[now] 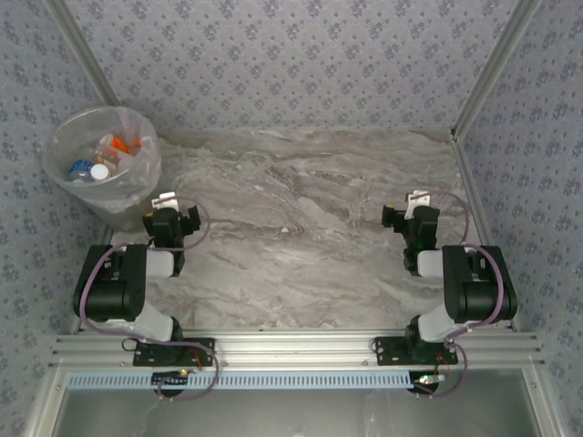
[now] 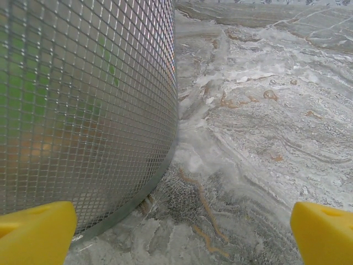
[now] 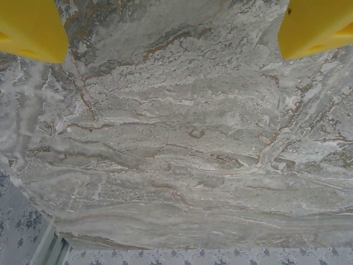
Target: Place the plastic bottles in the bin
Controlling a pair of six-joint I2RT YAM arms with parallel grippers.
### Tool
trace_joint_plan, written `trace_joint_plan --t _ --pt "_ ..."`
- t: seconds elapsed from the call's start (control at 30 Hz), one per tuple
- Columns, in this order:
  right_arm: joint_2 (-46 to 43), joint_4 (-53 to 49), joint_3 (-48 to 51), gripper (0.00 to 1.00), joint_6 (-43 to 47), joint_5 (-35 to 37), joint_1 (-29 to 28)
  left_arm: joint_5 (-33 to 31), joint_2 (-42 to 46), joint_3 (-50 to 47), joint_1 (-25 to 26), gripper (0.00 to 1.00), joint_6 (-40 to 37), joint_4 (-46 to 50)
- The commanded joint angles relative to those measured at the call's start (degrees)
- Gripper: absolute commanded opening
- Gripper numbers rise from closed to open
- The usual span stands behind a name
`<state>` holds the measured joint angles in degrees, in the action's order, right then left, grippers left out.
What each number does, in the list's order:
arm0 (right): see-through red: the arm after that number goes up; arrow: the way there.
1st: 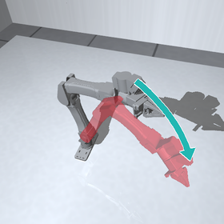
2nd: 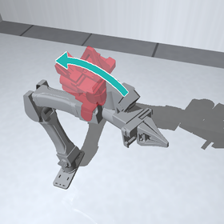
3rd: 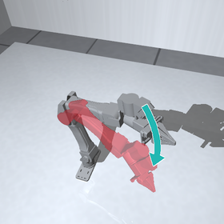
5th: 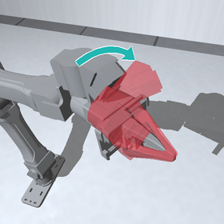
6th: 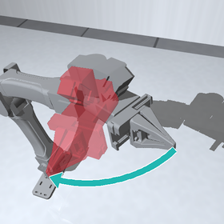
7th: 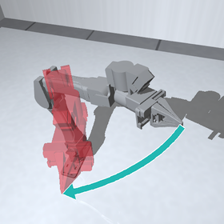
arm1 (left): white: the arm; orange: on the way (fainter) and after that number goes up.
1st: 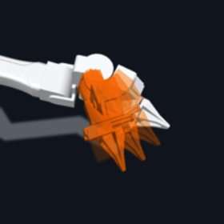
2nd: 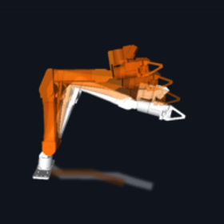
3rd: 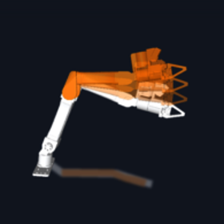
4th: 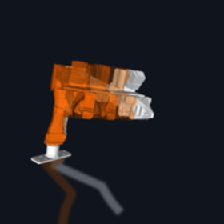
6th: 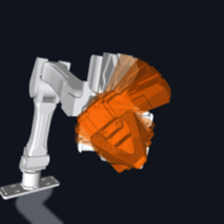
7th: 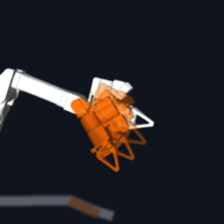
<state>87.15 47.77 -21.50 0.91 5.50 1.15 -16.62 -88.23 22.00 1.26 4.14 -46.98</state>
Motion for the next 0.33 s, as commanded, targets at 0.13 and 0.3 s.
trace_joint_plan --t 0.13,0.3 --pt "0.1 -1.5 -0.6 1.0 -0.3 -0.3 0.2 0.4 0.4 0.3 -0.1 0.99 0.2 -2.1" --pt "0.1 -1.4 -0.6 1.0 -0.3 -0.3 0.1 0.3 0.5 0.2 -0.1 1.0 0.1 -2.3"
